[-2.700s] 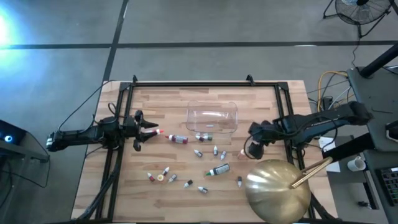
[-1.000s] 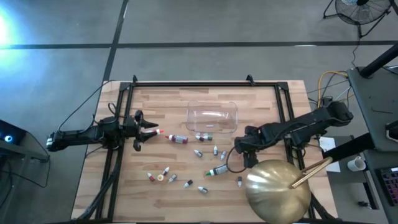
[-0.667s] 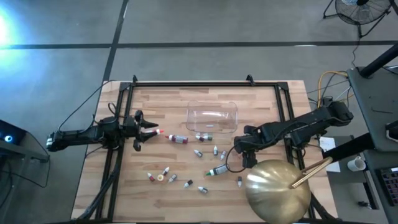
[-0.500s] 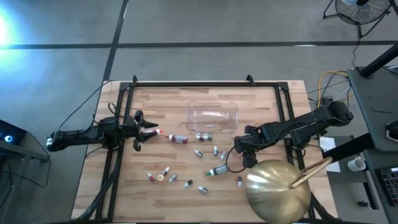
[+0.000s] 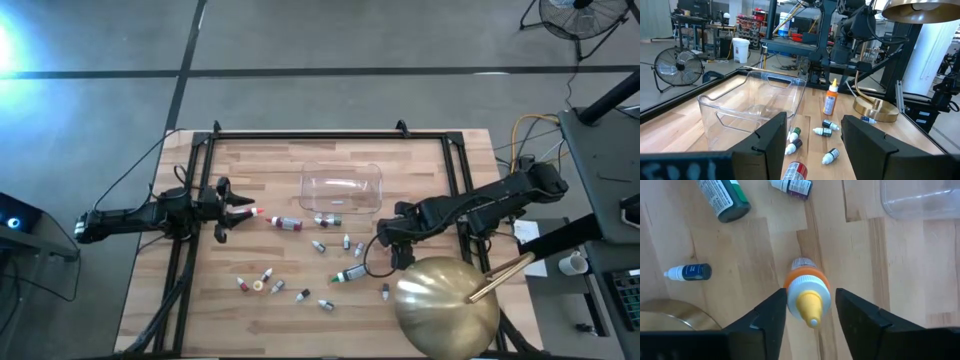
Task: Pick & Place food coloring
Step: Put the right large yellow food coloring bottle in the transparent bin
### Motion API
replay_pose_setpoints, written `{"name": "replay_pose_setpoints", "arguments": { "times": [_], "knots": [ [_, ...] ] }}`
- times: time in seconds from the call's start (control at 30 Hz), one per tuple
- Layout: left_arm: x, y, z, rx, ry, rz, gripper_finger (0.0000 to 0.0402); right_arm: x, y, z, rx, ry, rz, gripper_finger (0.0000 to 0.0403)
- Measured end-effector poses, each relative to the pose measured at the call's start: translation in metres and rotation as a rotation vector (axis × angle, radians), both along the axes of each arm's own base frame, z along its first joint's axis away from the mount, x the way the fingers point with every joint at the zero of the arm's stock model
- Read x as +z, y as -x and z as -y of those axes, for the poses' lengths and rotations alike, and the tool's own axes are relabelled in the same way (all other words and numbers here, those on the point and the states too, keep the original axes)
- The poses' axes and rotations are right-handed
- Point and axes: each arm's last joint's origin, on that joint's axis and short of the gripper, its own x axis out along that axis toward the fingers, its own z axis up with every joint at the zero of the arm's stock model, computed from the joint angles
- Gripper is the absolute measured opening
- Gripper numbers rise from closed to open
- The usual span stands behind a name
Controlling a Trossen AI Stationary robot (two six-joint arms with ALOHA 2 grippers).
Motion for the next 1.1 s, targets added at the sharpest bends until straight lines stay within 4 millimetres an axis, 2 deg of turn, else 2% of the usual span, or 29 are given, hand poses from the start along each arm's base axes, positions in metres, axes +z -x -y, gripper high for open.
{"name": "replay_pose_setpoints", "arguments": {
  "times": [0.2, 0.33, 0.43, 0.6, 0.73, 0.83, 0.97, 1.1],
  "knots": [
    [0.000, 0.000, 0.000, 0.000, 0.000, 0.000, 0.0163, 0.000, 0.000, 0.000, -0.052, -0.010, 0.002, 0.0115],
    [0.000, 0.000, 0.000, 0.000, 0.000, 0.000, 0.0163, 0.006, -0.003, 0.000, -0.112, -0.012, 0.024, 0.0105],
    [0.000, 0.000, 0.000, 0.000, 0.000, 0.000, 0.0163, 0.025, -0.010, 0.000, -0.144, 0.019, 0.105, 0.0105],
    [0.000, 0.000, 0.000, 0.000, 0.000, 0.000, 0.0163, 0.070, -0.022, 0.006, -0.179, 0.018, 0.243, 0.0105],
    [0.000, 0.000, 0.000, 0.000, 0.000, 0.000, 0.0163, 0.102, -0.030, 0.015, -0.220, 0.110, 0.374, 0.0105],
    [0.000, 0.000, 0.000, -0.001, 0.000, 0.000, 0.0163, 0.117, -0.033, 0.025, -0.285, 0.193, 0.443, 0.0105],
    [0.000, 0.000, 0.000, 0.000, 0.000, 0.000, 0.0163, 0.112, -0.037, 0.050, -0.383, 0.240, 0.420, 0.0105],
    [0.000, 0.000, 0.000, 0.000, 0.000, 0.000, 0.0163, 0.083, -0.049, 0.075, -0.443, 0.186, 0.302, 0.0105]
  ]
}}
